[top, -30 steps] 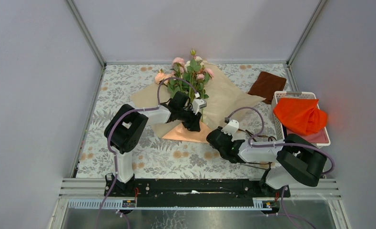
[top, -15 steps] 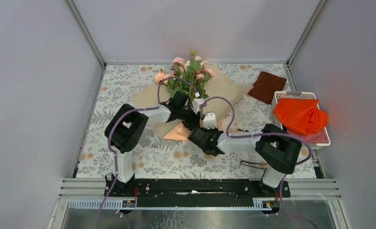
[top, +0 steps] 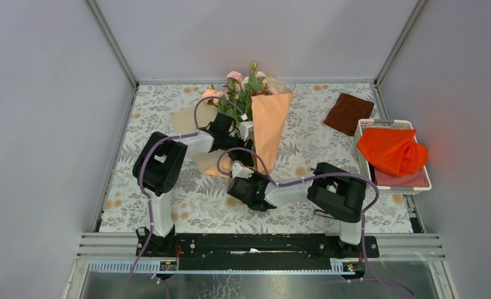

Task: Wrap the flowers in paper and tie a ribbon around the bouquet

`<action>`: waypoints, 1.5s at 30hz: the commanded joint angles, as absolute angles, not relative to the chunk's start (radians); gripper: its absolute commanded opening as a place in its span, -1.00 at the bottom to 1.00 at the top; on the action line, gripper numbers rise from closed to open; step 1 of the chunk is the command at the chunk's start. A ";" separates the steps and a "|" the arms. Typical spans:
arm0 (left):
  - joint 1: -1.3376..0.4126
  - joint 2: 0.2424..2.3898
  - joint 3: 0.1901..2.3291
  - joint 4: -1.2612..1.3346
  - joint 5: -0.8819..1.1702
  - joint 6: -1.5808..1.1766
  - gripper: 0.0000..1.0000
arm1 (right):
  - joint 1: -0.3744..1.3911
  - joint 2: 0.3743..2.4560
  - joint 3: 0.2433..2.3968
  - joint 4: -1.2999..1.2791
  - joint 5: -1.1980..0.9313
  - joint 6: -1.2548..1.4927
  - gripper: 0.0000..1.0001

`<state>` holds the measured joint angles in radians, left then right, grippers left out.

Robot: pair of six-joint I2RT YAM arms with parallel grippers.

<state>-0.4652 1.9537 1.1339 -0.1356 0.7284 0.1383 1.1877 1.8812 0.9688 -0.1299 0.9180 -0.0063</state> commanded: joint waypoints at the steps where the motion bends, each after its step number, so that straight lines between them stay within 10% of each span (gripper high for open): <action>1: -0.341 1.916 1.170 -0.196 0.797 0.088 0.13 | 1.195 1.920 1.013 -0.106 0.875 -0.127 -1.00; 11: -0.136 1.732 1.121 -0.004 1.044 -0.160 0.96 | 1.195 1.956 1.040 -0.125 0.864 -0.137 -1.00; 30: -0.276 1.920 1.206 0.231 1.007 -0.420 0.97 | 1.195 1.953 1.040 -0.135 0.880 -0.153 -1.00; 33: -0.289 1.953 1.242 0.209 1.001 -0.422 0.71 | 1.195 1.949 1.042 -0.138 0.885 -0.163 -1.00; 39: -0.287 1.983 1.317 0.070 1.011 -0.366 -0.97 | 1.195 1.936 1.033 -0.133 0.888 -0.177 -1.00; 45: -0.226 1.986 1.391 -0.167 0.966 -0.207 -1.00 | 1.195 1.929 1.032 -0.133 0.905 -0.198 -1.00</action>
<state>-0.2752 1.9850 1.3327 0.0002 1.0019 -0.3359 1.1881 1.9488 1.0130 -0.1265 0.8803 -0.1761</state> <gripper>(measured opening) 0.007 0.013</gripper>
